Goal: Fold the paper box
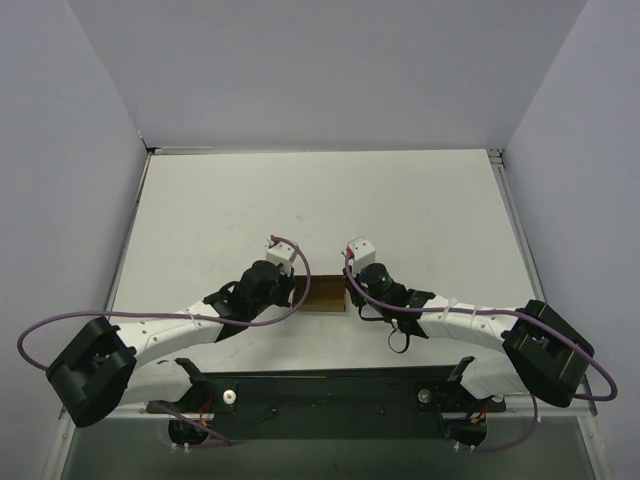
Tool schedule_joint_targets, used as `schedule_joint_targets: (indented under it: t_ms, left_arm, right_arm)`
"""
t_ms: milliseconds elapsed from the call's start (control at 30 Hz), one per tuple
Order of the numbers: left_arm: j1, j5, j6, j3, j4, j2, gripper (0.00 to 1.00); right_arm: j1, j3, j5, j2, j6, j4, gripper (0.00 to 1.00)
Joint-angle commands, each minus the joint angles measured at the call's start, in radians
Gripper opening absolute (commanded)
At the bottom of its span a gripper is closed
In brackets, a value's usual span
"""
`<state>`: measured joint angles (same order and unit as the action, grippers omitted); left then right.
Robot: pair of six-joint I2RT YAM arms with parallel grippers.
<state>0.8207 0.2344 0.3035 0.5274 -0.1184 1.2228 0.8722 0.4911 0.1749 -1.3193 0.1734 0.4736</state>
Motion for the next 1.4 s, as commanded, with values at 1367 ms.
schedule_joint_targets:
  t_ms: [1367]
  left_arm:
    - [0.282,0.246,0.016,-0.087,-0.288,0.147,0.0]
  right_arm:
    - [0.109,-0.014,0.153,-0.07,0.396,0.35,0.0]
